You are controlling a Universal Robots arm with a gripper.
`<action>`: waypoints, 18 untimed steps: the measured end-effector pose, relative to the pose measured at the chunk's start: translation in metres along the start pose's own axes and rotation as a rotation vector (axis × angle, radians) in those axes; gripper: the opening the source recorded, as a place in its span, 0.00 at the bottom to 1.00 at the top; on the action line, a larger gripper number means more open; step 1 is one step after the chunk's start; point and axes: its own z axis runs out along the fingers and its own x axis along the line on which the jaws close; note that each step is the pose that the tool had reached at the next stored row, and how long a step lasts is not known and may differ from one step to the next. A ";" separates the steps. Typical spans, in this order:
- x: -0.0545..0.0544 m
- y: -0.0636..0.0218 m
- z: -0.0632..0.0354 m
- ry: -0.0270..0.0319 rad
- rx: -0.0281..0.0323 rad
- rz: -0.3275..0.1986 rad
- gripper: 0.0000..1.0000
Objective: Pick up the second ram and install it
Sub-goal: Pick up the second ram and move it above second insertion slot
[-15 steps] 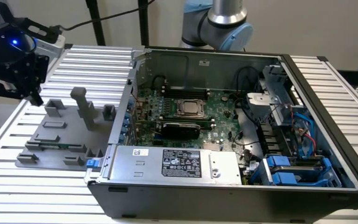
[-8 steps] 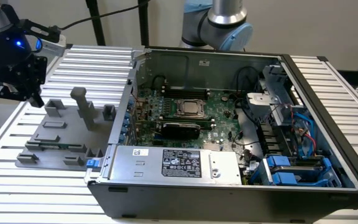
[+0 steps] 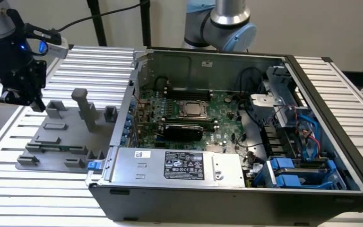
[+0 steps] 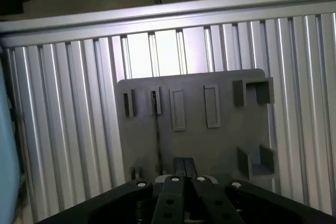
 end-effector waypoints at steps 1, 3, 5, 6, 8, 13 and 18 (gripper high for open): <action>0.001 -0.0002 0.0018 0.0001 0.0000 -0.003 0.11; 0.002 -0.0006 0.0049 0.0004 -0.0007 -0.009 0.11; 0.004 -0.0011 0.0079 0.0006 -0.0015 -0.014 0.11; 0.004 -0.0013 0.0094 0.0008 -0.0021 -0.017 0.11; 0.005 -0.0018 0.0123 0.0009 -0.0025 -0.023 0.11; 0.006 -0.0043 0.0203 0.0011 -0.0028 -0.038 0.30; 0.008 -0.0068 0.0293 0.0016 -0.0028 -0.054 0.36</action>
